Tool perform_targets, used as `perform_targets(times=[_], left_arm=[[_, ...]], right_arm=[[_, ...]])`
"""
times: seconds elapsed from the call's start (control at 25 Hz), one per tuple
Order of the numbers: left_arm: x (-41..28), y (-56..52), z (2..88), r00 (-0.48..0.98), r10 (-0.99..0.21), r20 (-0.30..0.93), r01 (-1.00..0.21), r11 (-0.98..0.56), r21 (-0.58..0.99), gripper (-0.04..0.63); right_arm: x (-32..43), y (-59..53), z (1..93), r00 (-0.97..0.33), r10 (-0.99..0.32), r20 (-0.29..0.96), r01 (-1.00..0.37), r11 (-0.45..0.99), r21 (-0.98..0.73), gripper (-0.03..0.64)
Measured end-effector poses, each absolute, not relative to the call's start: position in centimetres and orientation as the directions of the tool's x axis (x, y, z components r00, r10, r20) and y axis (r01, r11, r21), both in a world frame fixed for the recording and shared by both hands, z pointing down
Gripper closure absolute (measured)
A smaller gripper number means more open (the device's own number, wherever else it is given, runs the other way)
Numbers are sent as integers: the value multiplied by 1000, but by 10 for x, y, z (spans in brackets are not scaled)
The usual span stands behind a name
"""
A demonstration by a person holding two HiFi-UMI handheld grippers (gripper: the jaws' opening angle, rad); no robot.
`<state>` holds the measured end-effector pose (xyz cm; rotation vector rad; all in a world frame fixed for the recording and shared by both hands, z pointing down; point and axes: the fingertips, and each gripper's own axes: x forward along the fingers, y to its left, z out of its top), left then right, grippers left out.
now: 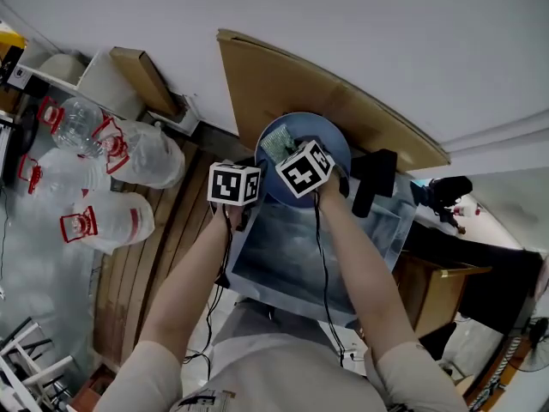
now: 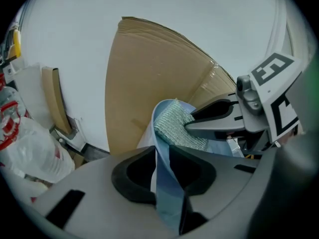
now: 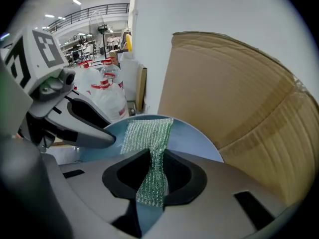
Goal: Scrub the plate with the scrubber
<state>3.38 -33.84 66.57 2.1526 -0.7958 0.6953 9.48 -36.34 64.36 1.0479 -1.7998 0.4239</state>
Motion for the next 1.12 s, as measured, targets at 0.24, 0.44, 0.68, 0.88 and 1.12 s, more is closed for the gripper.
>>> perform_targets(times=[0.24,0.44,0.68,0.88,1.12], left_arm=[[26,-338,663,662,-318,679,-714,-542,443,514],[5,-336,664,647,-354,676,-744,-490,455,529],[-24,-341,664,597,-409,690,-793,-434,428,555],[-37,-344,664,570,-455,684,-820,-370,437,571],[-42,-344,660,549,-488,679,-836,-311,452,571]], right_arm=[[90,-375,656,-129,-448,884,-704,669,237,506],[97,-395,660,-28,-510,860,-603,695,392,508],[125,-381,659,43,-488,872,-595,688,414,509],[112,-329,661,24,-352,936,-547,779,307,509],[47,-260,663,-125,-230,965,-439,885,154,508]])
